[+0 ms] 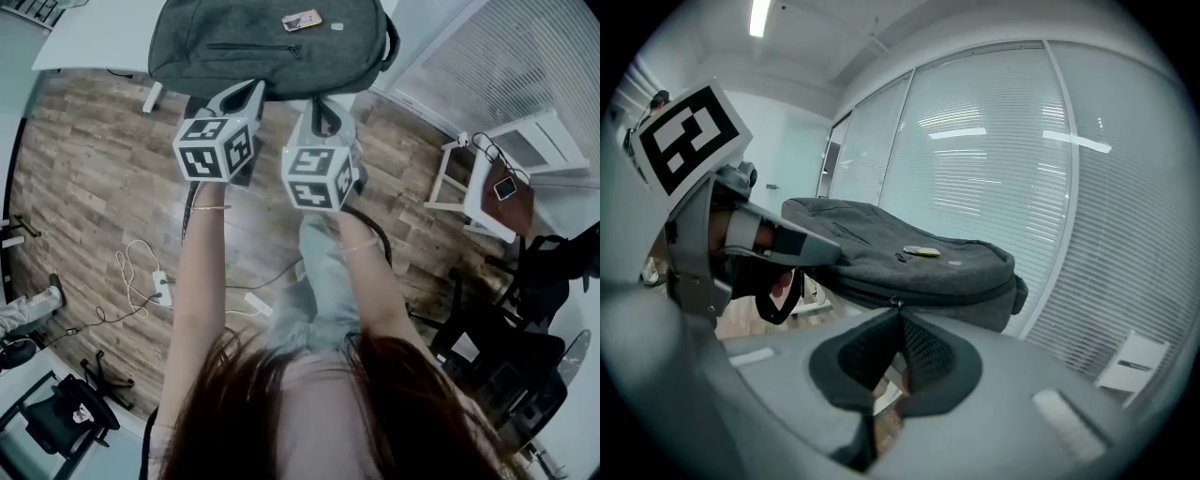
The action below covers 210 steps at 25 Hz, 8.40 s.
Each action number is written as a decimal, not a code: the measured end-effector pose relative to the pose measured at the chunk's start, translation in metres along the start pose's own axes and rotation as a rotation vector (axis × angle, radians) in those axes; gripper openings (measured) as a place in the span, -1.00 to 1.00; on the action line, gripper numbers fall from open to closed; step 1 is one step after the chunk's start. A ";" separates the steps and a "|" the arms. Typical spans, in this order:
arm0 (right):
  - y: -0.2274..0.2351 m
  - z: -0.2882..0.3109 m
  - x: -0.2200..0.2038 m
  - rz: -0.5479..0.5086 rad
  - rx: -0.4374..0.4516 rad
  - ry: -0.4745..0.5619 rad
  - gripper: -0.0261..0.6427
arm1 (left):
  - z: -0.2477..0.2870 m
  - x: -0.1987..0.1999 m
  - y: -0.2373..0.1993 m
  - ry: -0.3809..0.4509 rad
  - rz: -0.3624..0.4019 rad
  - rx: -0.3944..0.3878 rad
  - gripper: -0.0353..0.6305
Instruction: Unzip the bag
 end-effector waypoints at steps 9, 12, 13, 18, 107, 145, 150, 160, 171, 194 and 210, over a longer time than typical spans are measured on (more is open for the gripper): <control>0.011 -0.001 -0.004 -0.018 0.038 -0.014 -0.90 | 0.002 -0.002 0.003 0.014 -0.004 0.020 -0.88; 0.017 0.000 -0.005 -0.027 0.058 -0.019 -0.90 | 0.003 -0.002 0.003 0.025 -0.011 0.036 -0.88; 0.019 0.000 -0.005 -0.030 0.065 -0.019 -0.90 | 0.003 -0.001 0.002 0.031 -0.015 0.043 -0.88; 0.027 -0.001 -0.007 -0.042 0.095 -0.018 -0.90 | 0.002 -0.002 0.003 0.042 -0.023 0.075 -0.88; 0.164 0.041 0.015 -0.185 0.323 -0.056 -0.89 | 0.007 -0.004 0.010 0.081 0.024 0.224 -0.88; 0.170 0.042 0.016 -0.274 0.541 -0.104 -0.89 | 0.065 0.073 0.132 -0.035 0.175 0.084 -0.55; 0.171 0.044 0.017 -0.285 0.566 -0.116 -0.89 | 0.085 0.075 0.146 -0.104 0.183 0.013 -0.53; 0.172 0.044 0.019 -0.299 0.596 -0.124 -0.89 | 0.115 0.073 0.161 -0.278 0.233 -0.036 -0.53; 0.172 0.043 0.020 -0.329 0.645 -0.128 -0.90 | 0.132 0.059 0.158 -0.423 0.287 0.016 -0.65; 0.187 0.063 0.028 -0.292 0.741 -0.227 -0.89 | 0.135 0.050 0.150 -0.419 0.138 -0.074 -0.72; 0.207 0.093 0.038 -0.324 0.710 -0.205 -0.89 | 0.136 0.049 0.146 -0.423 0.086 -0.123 -0.72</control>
Point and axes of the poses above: the fingertips, and each gripper's own axes: z forward along the fingers, y to its right, x out of its top, the point moved 4 cm from there along -z, backward along the fingers, and after that the axes turned 1 degree about z, right-handed, at the moved point
